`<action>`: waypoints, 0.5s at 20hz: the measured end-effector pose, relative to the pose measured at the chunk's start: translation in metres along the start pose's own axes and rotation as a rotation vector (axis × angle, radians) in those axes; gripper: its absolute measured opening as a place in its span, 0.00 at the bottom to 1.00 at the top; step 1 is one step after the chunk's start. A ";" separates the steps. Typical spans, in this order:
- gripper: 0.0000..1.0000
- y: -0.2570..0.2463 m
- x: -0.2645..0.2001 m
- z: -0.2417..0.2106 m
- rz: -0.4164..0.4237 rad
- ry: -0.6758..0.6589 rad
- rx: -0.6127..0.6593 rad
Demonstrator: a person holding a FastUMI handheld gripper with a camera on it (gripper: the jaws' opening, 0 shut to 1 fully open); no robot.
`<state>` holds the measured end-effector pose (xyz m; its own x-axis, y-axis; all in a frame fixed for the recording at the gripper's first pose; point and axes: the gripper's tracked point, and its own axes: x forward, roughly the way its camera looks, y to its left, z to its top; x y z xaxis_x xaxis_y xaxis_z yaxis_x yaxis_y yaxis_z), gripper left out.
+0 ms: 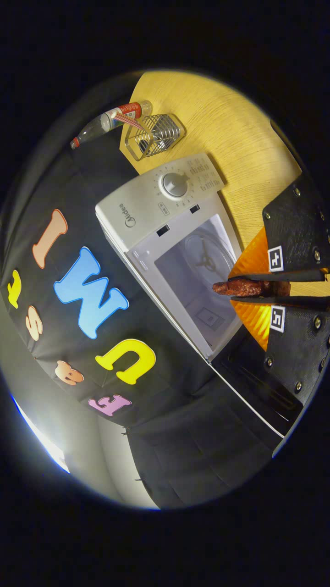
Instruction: Open the microwave, put the food inside, and close the microwave door.
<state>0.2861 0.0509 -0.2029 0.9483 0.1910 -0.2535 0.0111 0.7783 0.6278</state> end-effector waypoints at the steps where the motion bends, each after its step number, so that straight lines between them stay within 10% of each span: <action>1: 0.12 -0.001 0.015 0.000 -0.025 -0.007 -0.009; 10: 0.12 -0.008 0.131 0.005 -0.131 -0.067 -0.004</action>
<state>0.4118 0.0667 -0.2371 0.9578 0.0474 -0.2836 0.1351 0.7964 0.5895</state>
